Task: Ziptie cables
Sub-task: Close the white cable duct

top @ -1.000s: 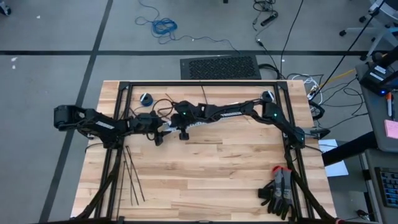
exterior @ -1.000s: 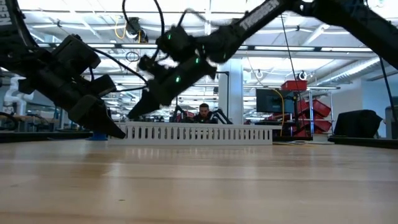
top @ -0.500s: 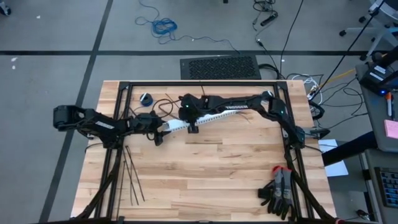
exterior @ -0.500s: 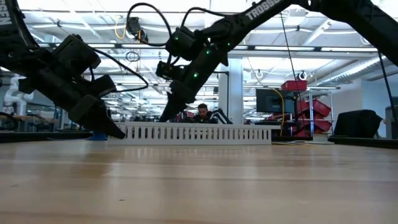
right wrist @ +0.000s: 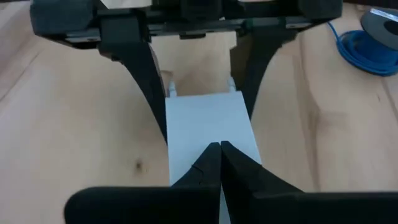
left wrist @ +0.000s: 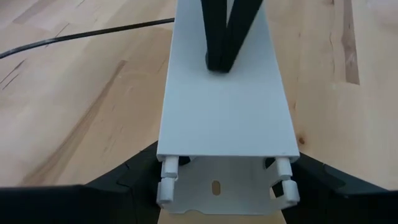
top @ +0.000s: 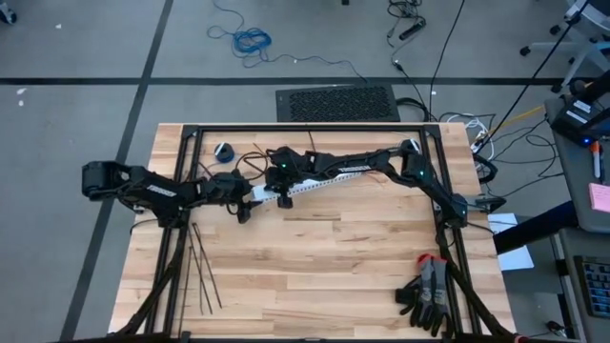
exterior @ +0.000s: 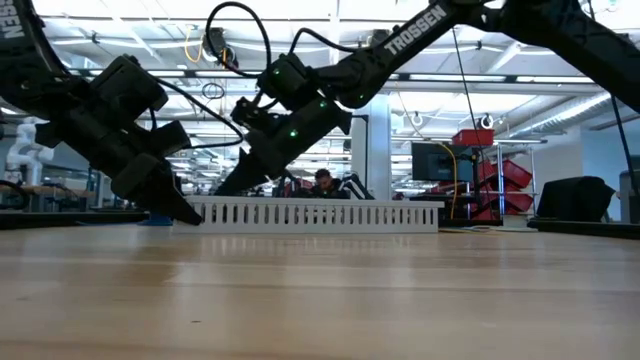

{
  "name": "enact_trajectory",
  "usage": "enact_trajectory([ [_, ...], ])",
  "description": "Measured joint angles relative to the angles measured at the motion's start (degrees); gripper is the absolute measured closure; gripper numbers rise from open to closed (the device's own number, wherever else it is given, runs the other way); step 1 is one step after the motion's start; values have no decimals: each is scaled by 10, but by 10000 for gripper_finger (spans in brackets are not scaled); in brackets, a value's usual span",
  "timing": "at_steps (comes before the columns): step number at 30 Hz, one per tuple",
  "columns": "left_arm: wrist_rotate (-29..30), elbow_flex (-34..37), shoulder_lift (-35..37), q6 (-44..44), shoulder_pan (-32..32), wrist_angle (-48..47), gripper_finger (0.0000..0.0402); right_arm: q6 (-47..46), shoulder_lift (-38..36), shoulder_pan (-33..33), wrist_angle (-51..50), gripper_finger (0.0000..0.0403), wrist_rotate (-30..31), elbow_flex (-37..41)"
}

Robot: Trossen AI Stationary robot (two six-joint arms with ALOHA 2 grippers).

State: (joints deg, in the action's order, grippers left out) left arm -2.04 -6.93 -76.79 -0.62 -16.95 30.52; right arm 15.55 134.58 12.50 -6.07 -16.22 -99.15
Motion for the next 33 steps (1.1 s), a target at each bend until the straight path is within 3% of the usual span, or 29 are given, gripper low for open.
enact_trajectory([
  [6, 5, -2, 0, -4, 0, 2, 153, 24, -22, -17, 4, 403, 57, 3],
  [17, -42, -3, 0, -58, -1, -2, 153, 51, -79, -13, -166, 403, 151, 4],
  [24, -48, -3, 0, -89, -1, 3, 152, 49, -82, -11, -195, 403, 174, 2],
  [33, -59, -11, 12, -104, 2, -23, 91, 60, -91, -18, -182, 403, 193, 2],
])
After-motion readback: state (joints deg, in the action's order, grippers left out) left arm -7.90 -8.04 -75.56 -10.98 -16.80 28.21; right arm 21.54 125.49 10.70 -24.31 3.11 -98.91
